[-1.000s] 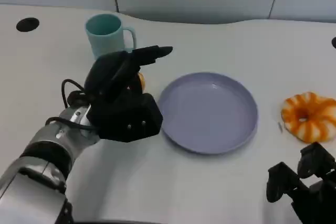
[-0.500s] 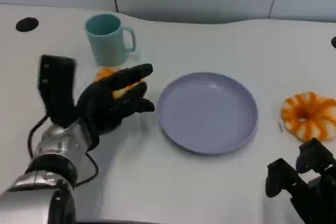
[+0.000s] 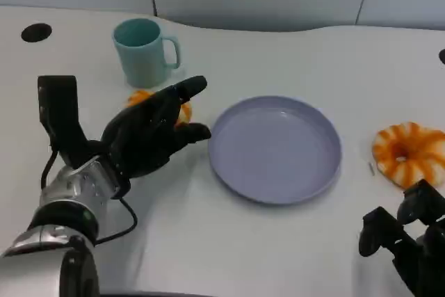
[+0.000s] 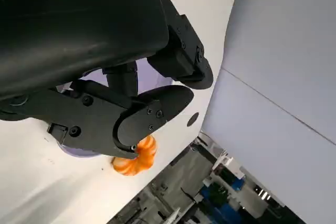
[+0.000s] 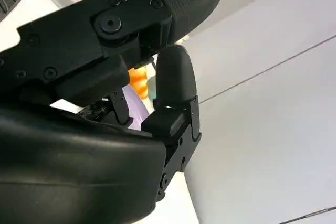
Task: Grasp the bread from the table and place it into the plate.
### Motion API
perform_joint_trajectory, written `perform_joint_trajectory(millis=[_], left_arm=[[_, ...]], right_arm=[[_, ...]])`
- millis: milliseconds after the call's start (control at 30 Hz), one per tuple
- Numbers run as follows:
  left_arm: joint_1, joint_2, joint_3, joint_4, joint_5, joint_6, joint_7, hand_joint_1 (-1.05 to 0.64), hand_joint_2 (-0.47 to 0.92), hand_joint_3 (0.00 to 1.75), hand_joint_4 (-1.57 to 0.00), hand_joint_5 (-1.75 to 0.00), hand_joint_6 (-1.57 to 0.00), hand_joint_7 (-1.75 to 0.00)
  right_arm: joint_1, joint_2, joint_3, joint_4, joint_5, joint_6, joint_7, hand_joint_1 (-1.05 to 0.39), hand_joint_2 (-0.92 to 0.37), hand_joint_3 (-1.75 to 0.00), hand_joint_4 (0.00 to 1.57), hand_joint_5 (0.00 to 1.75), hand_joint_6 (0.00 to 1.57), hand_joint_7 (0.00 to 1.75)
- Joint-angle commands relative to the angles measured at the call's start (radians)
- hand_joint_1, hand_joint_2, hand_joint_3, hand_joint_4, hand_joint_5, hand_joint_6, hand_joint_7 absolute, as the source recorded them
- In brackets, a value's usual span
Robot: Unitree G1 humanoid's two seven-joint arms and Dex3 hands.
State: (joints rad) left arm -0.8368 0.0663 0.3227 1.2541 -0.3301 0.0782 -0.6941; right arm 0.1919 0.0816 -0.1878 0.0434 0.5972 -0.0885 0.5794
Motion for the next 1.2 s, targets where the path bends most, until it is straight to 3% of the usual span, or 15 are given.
perform_joint_trajectory(millis=[33, 200, 233, 267, 300, 367, 467, 500, 533, 633, 700, 833, 1000, 1200], left_arm=[[0.016, 0.012, 0.006, -0.023, 0.001, -0.017, -0.017, -0.46, 0.92, 0.90, -0.15, -1.75, -0.87, -0.09], [0.019, 0.014, 0.006, -0.025, 0.001, -0.014, -0.016, -0.46, 0.92, 0.90, -0.14, -1.75, -0.86, -0.11], [0.019, 0.014, 0.007, -0.026, 0.000, -0.014, -0.017, -0.47, 0.92, 0.88, -0.19, -1.75, -0.53, -0.81], [0.021, 0.013, 0.017, -0.025, -0.011, -0.011, -0.025, -0.47, 0.92, 0.88, -0.21, -1.75, -0.28, -1.27], [0.021, 0.013, 0.024, -0.025, -0.018, -0.008, -0.031, -0.51, 0.92, 0.87, -0.21, -1.75, -0.11, -1.55], [0.022, 0.012, 0.033, -0.025, -0.023, -0.005, -0.037, -0.53, 0.92, 0.86, -0.21, -1.75, -0.03, -1.70], [0.021, 0.012, 0.037, -0.024, -0.020, -0.005, -0.039, -0.54, 0.92, 0.86, -0.21, -1.75, 0.00, -1.74], [0.022, 0.020, 0.064, -0.017, -0.057, 0.036, -0.129, -0.54, 0.92, 0.86, -0.21, -1.75, 0.00, -1.74], [0.023, 0.027, 0.084, -0.011, -0.085, 0.068, -0.198, -0.79, 0.92, 0.82, -0.08, -1.19, 0.00, -0.93], [0.031, 0.040, 0.110, -0.007, -0.117, 0.103, -0.316, -0.99, 0.92, 0.79, -0.01, -0.68, 0.00, -0.16], [0.033, 0.043, 0.113, -0.006, -0.117, 0.105, -0.333, -1.02, 0.92, 0.78, 0.00, -0.58, 0.00, -0.03], [0.032, 0.043, 0.117, -0.004, -0.114, 0.105, -0.338, -1.03, 0.92, 0.78, 0.00, -0.56, 0.00, 0.00], [0.037, 0.063, 0.134, -0.007, -0.125, 0.128, -0.356, -0.80, 0.92, 0.55, 0.00, -0.50, 0.00, 0.00], [0.049, 0.051, 0.111, -0.031, -0.086, -0.005, -0.305, -0.77, 0.92, 0.55, 0.00, -0.32, 0.00, 0.00]], right_arm=[[0.016, -0.014, -0.005, 0.013, 0.010, -0.006, 0.029, -0.45, -0.88, 0.00, 0.79, 1.75, 0.62, 1.75], [0.014, -0.011, -0.007, 0.018, 0.015, -0.006, 0.040, -0.45, -0.88, 0.00, 0.78, 1.75, 0.63, 1.75], [0.012, -0.012, -0.009, 0.022, 0.018, -0.005, 0.044, -0.45, -0.87, 0.00, 0.78, 1.75, 0.63, 1.75], [0.007, -0.013, -0.010, 0.028, 0.020, -0.006, 0.050, -0.45, -0.87, 0.00, 0.78, 1.75, 0.63, 1.75], [0.004, -0.014, -0.011, 0.032, 0.021, -0.007, 0.054, -0.45, -0.87, 0.00, 0.77, 1.75, 0.63, 1.75], [0.001, -0.014, -0.012, 0.035, 0.022, -0.008, 0.059, -0.45, -0.87, 0.00, 0.77, 1.75, 0.62, 1.75], [0.000, -0.013, -0.014, 0.037, 0.021, -0.008, 0.061, -0.45, -0.87, 0.00, 0.77, 1.75, 0.62, 1.75], [-0.001, -0.015, -0.012, 0.035, 0.016, -0.007, 0.056, -0.45, -0.87, 0.00, 0.77, 1.75, 0.62, 1.75], [-0.002, -0.016, -0.011, 0.034, 0.013, -0.005, 0.053, -0.45, -0.88, -0.01, 0.78, 1.75, 0.62, 1.75], [-0.005, -0.019, -0.011, 0.033, 0.019, 0.010, 0.052, -0.45, -0.87, 0.00, 0.78, 1.75, 0.62, 1.75], [-0.006, -0.019, -0.011, 0.033, 0.021, 0.014, 0.052, -0.45, -0.86, 0.00, 0.78, 1.75, 0.63, 1.75], [-0.006, -0.018, -0.012, 0.032, 0.021, 0.016, 0.052, -0.45, -0.86, 0.00, 0.78, 1.75, 0.63, 1.75], [-0.024, -0.021, -0.003, 0.045, 0.001, 0.005, 0.060, -0.46, -0.87, 0.00, 0.79, 1.75, 0.62, 1.75], [-0.028, -0.019, -0.007, 0.045, 0.013, 0.016, 0.061, -0.48, -0.86, 0.00, 0.79, 1.75, 0.64, 1.75]])
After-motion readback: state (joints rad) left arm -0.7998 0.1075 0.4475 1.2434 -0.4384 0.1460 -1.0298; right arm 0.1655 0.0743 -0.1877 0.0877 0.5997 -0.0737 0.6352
